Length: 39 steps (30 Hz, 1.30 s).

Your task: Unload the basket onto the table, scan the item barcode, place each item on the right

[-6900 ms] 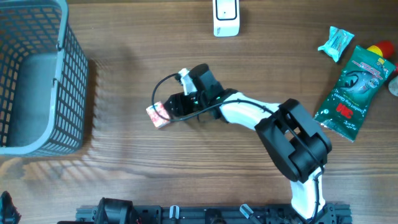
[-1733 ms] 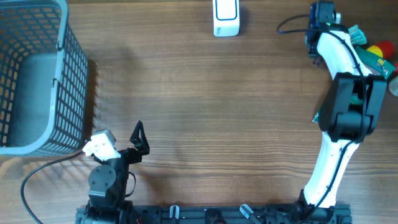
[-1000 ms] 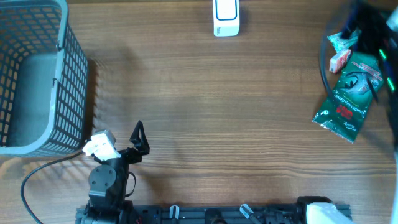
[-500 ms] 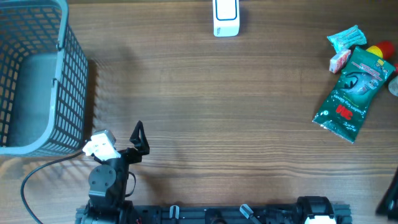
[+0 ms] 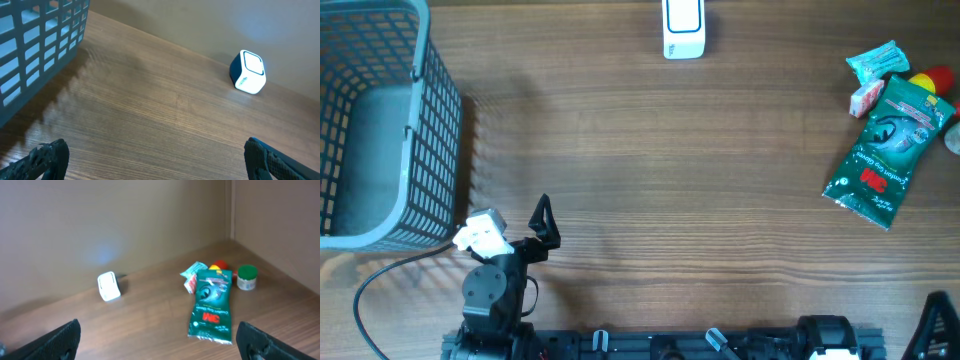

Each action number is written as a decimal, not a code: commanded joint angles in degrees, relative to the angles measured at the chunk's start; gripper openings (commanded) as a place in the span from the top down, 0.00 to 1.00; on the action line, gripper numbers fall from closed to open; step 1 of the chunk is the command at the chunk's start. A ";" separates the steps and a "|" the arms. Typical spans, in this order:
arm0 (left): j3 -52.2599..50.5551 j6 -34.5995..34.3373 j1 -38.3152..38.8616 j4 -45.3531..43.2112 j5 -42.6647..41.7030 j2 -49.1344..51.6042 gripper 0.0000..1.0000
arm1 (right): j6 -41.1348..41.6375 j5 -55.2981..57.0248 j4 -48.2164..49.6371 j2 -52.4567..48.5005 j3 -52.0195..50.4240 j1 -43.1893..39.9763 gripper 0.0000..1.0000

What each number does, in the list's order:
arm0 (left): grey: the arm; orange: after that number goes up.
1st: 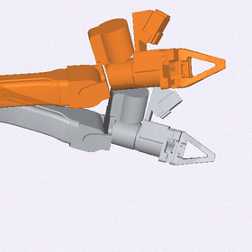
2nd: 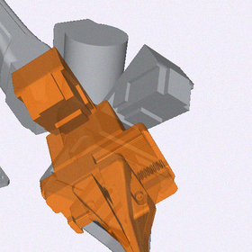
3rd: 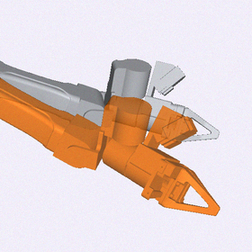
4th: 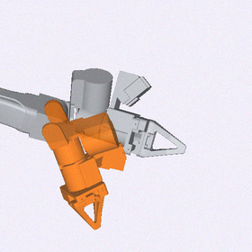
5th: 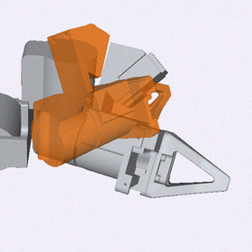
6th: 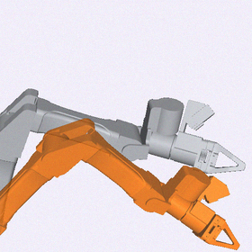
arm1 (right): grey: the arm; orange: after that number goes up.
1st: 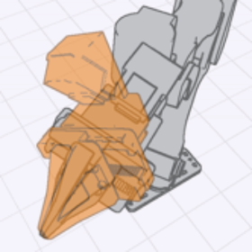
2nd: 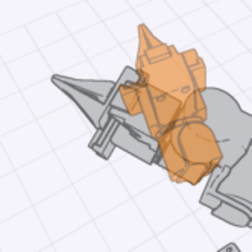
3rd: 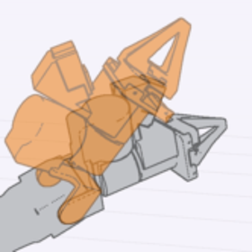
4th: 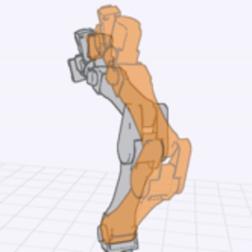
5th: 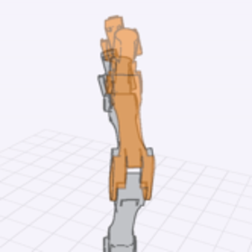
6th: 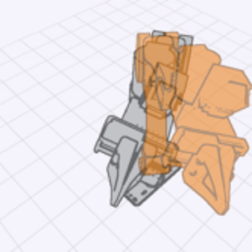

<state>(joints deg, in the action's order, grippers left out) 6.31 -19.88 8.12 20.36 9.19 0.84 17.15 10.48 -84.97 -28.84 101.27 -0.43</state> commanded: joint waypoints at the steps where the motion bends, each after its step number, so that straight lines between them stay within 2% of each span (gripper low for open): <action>1: -0.09 -0.50 -0.42 0.00 0.52 -0.13 0.00 | 4.74 -0.46 6.60 6.29 -6.43 -0.11 0.00; 4: -0.09 -0.50 -0.42 0.00 0.55 -0.13 0.00 | 6.01 -0.26 14.01 12.28 -13.62 -0.11 0.00; 12: -0.09 -0.50 -0.42 0.00 0.52 -0.13 0.00 | 6.01 -0.07 44.02 28.74 -44.85 -0.20 0.00; 18: -0.09 -0.50 -0.42 0.00 0.55 -0.13 0.00 | 7.80 -0.11 68.15 28.63 -68.48 -0.17 0.00; 22: -0.09 -0.50 -0.42 0.00 0.55 -0.13 0.00 | 14.47 -0.04 87.36 28.63 -86.12 -0.17 0.00; 25: -0.09 -0.50 -0.42 0.00 0.52 -0.13 0.00 | 18.43 -0.07 95.45 28.65 -93.50 -0.17 0.00; 28: -0.09 -0.50 -0.42 0.00 0.55 -0.13 0.00 | 18.95 -0.04 98.73 28.65 -97.37 -0.17 0.00; 33: -0.09 -0.50 -0.42 0.00 0.52 -0.13 0.00 | 16.94 -0.04 98.64 28.65 -101.07 -0.17 0.00; 39: -0.09 -0.50 -0.42 0.00 0.52 -0.13 0.00 | 13.66 -0.31 89.42 28.65 -100.96 -0.15 0.00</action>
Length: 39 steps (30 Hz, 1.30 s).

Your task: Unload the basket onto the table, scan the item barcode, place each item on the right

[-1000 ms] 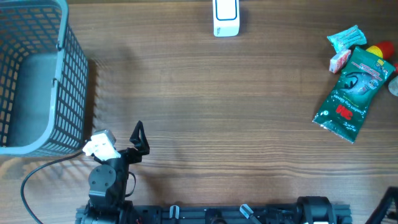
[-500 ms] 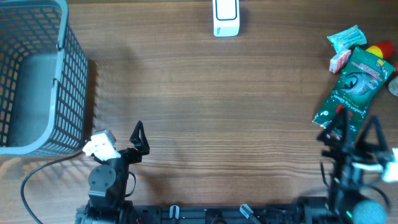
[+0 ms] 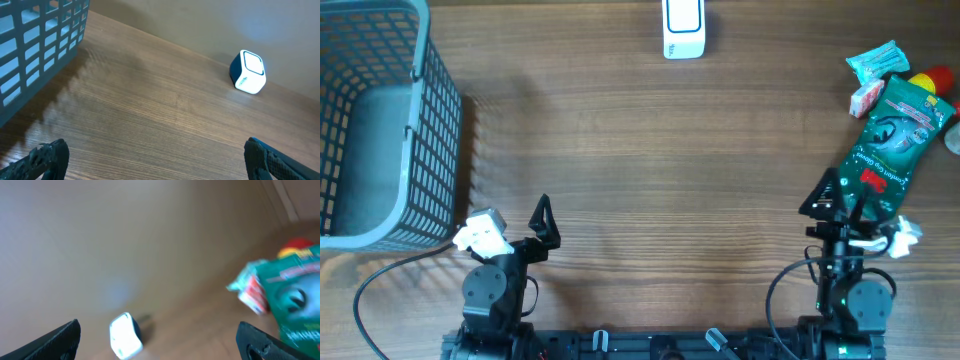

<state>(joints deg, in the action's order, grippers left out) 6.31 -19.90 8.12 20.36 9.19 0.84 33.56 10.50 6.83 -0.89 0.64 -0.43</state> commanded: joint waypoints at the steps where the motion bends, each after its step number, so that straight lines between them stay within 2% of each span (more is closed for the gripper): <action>1: -0.09 -0.48 -0.42 0.00 0.55 -0.13 0.00 | -3.58 -0.33 -3.96 0.70 -0.33 -0.15 0.00; 8: -0.09 -0.48 -0.42 0.00 0.52 -0.13 0.00 | -15.74 -8.11 -6.12 0.70 -0.33 -0.98 0.00; 17: -0.09 -0.48 -0.42 0.00 0.55 -0.13 0.00 | -19.19 -10.64 -6.51 0.70 -0.33 -2.38 0.00; 29: -0.09 -0.48 -0.42 0.00 0.52 -0.13 0.00 | -29.11 -14.08 -6.86 0.70 -0.35 -2.38 0.00; 39: -0.09 -0.48 -0.42 0.00 0.55 -0.13 0.00 | -30.97 -13.81 -6.82 0.68 -0.33 -2.38 0.00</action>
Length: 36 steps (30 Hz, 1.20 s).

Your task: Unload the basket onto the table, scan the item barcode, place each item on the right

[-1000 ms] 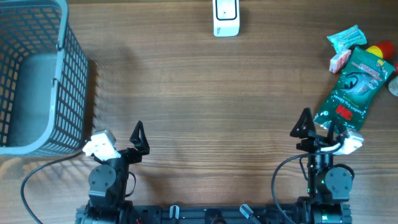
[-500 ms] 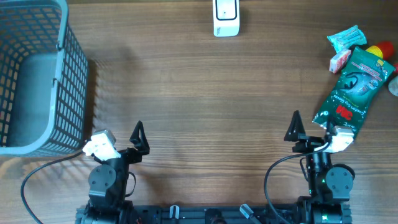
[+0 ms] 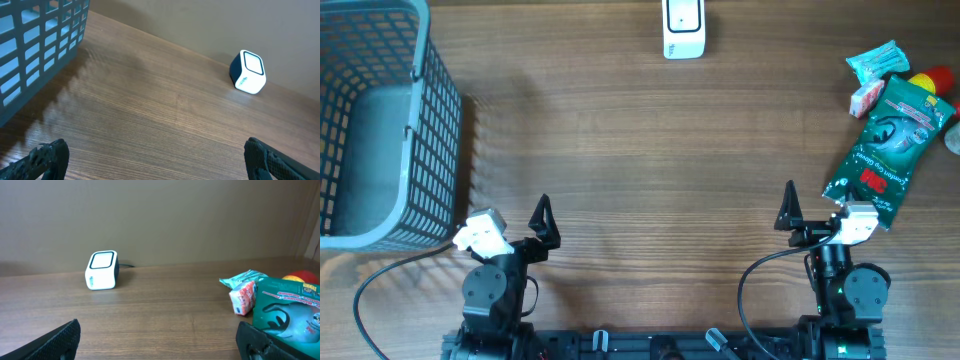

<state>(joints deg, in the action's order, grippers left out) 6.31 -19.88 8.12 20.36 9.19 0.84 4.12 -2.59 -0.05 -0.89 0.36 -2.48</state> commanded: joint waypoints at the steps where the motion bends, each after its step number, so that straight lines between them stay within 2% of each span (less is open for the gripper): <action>1: -0.09 -0.50 -0.42 0.00 0.52 -0.13 0.00 | -1.53 -0.72 0.07 0.68 -0.07 -0.33 0.00; 25: -0.09 -0.57 -0.37 0.00 0.15 -0.66 0.00 | -1.55 -0.72 0.07 0.61 -0.04 -0.33 0.00; 29: -0.11 0.50 -1.66 -2.84 -0.35 -0.66 0.00 | -1.55 -0.72 0.09 0.63 -0.07 -0.33 0.00; 31: -0.48 5.60 -1.70 -3.58 -1.73 -0.66 0.00 | -1.55 -0.72 0.07 0.61 -0.07 -0.33 0.00; 34: -2.47 18.08 -1.81 -8.35 -6.05 -0.66 0.00 | -1.55 -0.72 0.07 0.61 -0.07 -0.33 0.00; 36: -3.72 22.93 -2.49 -11.34 -8.50 -0.66 0.00 | -1.53 -0.72 0.07 0.61 -0.07 -0.33 0.00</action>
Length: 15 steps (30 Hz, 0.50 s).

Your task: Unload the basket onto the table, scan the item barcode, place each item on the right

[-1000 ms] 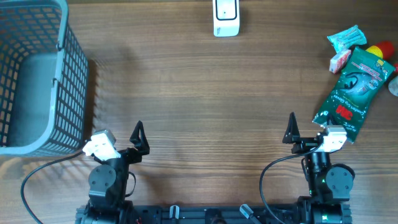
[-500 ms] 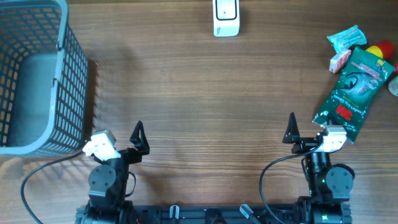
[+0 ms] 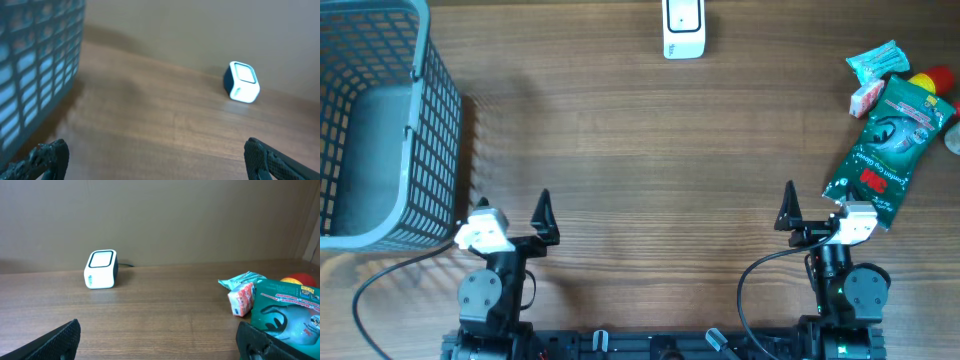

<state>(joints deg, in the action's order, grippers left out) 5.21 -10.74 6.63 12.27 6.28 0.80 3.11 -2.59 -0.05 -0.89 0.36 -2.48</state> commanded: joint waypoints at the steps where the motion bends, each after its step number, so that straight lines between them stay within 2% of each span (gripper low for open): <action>1: -3.04 15.45 -1.44 -4.11 -6.67 -0.61 0.00 | -0.55 -0.72 0.07 0.63 -0.04 -0.33 0.00; 9: -3.30 19.02 -4.90 -4.63 -9.73 -0.61 0.00 | -0.52 -0.72 0.07 0.63 -0.07 -0.33 0.00; 15: -3.39 19.10 -6.03 -4.85 -9.81 -0.61 0.00 | -0.55 -0.72 0.09 0.63 -0.04 -0.33 0.00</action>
<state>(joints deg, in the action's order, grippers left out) 2.50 6.46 1.74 7.86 -2.11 0.75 3.11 -2.59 -0.05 -0.89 0.36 -2.48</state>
